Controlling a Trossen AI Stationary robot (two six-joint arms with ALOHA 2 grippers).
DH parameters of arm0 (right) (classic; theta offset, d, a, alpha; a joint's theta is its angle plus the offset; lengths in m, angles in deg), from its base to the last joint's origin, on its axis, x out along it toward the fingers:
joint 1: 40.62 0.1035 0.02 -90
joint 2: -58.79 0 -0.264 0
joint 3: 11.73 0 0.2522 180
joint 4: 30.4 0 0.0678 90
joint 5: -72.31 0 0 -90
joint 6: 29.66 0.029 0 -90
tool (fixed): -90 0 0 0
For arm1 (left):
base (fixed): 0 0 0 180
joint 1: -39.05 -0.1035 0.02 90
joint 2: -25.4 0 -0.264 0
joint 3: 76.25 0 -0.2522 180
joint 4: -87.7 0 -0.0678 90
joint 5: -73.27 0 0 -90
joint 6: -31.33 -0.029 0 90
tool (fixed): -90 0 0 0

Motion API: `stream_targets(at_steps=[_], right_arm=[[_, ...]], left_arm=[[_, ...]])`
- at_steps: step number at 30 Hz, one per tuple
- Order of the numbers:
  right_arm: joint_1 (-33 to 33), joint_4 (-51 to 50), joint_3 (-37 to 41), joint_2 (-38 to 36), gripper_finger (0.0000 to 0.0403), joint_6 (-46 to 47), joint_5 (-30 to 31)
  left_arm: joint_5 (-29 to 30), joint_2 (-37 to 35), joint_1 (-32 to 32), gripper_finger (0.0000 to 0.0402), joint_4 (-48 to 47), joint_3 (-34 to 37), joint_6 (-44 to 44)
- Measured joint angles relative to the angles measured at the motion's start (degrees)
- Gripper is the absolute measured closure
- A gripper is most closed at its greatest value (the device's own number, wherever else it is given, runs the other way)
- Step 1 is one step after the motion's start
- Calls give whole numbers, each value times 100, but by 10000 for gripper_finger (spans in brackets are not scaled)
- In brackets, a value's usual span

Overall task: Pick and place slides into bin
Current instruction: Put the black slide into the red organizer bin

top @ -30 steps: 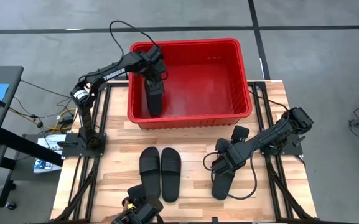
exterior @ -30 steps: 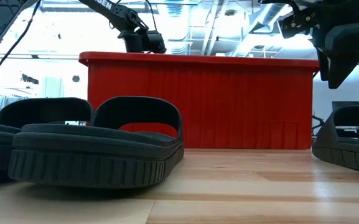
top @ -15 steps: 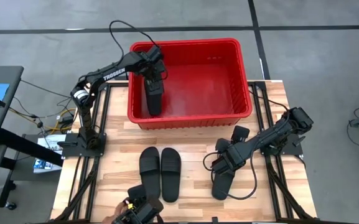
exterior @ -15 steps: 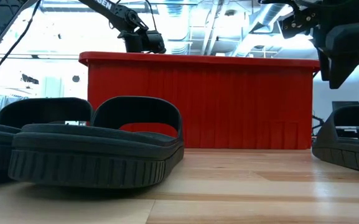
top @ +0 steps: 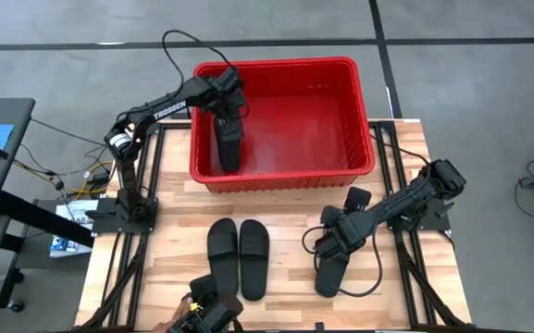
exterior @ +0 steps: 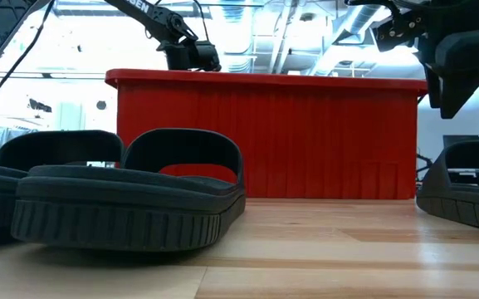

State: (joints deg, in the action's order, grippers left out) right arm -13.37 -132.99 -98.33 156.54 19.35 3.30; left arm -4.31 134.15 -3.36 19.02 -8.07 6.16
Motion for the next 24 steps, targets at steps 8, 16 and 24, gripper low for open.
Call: stream_targets(at_steps=[8,16,24], right_arm=[[0,1,0,0,219,2,-15],[-2,2,0,0,219,5,-14],[-1,24,0,0,219,8,-15]], left_arm=[[118,-1,-2,171,55,0,-50],[197,-2,0,156,44,0,-295],[197,-2,0,155,42,0,-563]])
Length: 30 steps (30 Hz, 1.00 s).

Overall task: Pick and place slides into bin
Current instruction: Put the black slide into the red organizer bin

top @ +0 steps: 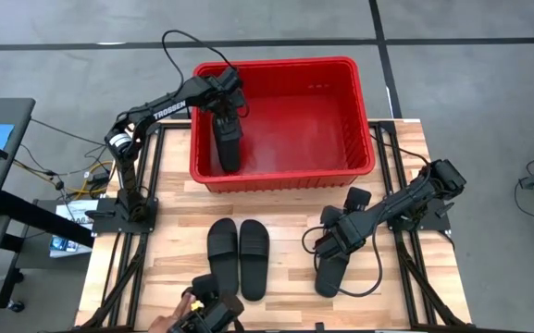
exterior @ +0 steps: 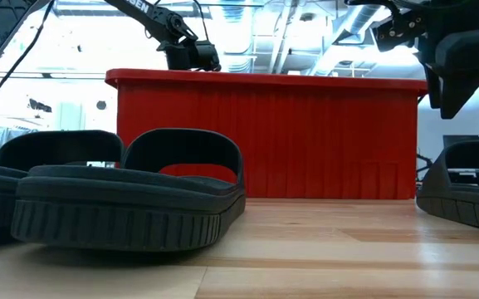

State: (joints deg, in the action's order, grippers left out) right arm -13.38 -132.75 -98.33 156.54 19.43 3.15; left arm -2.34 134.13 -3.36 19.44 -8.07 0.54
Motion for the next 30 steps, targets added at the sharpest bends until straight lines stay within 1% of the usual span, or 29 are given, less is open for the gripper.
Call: stream_targets(at_steps=[5,13,30], right_arm=[[1,0,-114,0,219,-1,-2],[1,-3,-310,0,219,1,-1],[-1,-5,-328,0,219,104,-130]], left_arm=[[-2,0,28,155,66,0,-250],[-14,0,265,155,387,0,-682],[44,0,269,155,411,0,-845]])
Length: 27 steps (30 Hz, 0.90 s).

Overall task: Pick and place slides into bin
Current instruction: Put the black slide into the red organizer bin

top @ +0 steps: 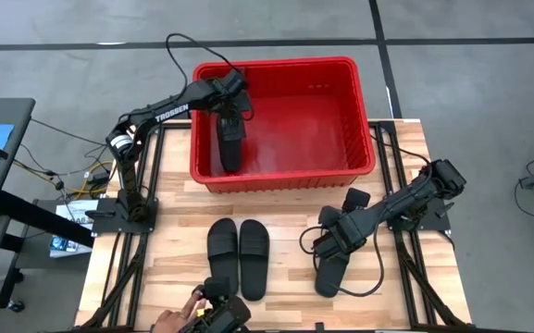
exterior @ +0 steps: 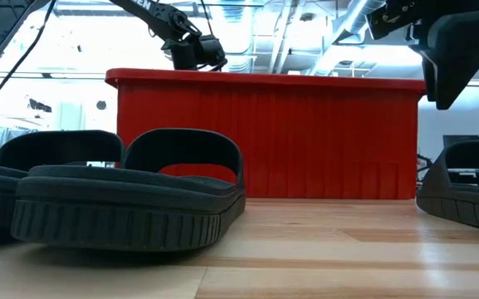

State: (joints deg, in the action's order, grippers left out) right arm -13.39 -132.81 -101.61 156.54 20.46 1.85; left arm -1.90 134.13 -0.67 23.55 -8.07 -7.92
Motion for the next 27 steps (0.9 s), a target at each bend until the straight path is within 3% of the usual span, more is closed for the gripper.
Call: stream_targets(at_steps=[21,27], right_arm=[[1,1,0,0,219,2,-1],[0,3,0,0,219,4,-23]], left_arm=[[-46,0,-7,155,-107,0,192],[297,0,-4,155,-26,0,-144]])
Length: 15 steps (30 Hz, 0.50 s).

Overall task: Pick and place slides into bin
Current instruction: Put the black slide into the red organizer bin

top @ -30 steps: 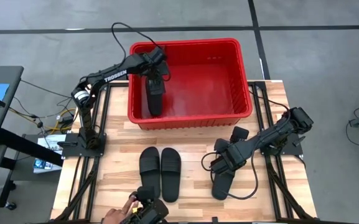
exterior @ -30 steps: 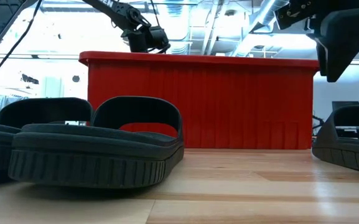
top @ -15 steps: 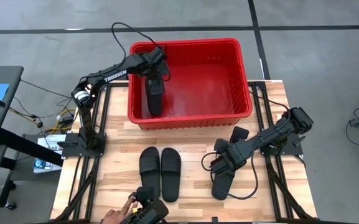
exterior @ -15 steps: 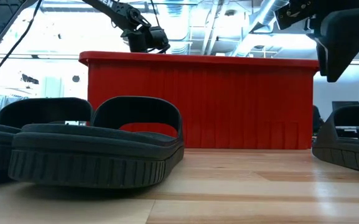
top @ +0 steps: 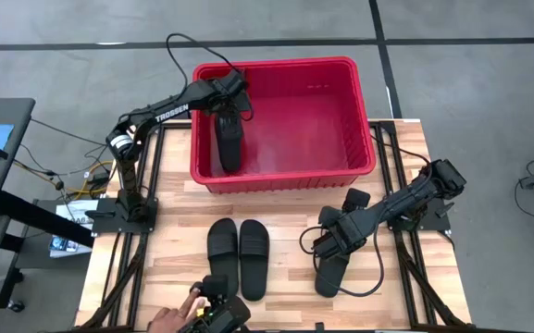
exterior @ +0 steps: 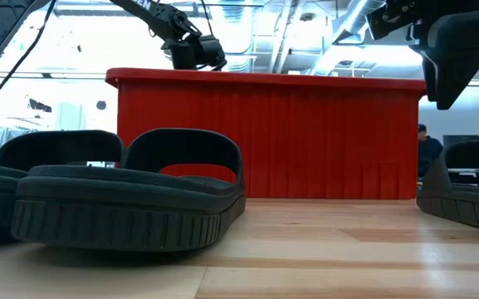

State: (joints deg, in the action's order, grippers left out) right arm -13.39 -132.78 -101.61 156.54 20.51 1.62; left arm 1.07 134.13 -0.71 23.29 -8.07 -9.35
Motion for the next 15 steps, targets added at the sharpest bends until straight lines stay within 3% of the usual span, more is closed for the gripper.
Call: stream_targets(at_steps=[5,15], right_arm=[[0,17,0,0,219,-2,1],[0,61,0,0,219,-4,2]], left_arm=[[348,0,-3,155,158,0,-312],[349,0,-5,155,157,0,-273]])
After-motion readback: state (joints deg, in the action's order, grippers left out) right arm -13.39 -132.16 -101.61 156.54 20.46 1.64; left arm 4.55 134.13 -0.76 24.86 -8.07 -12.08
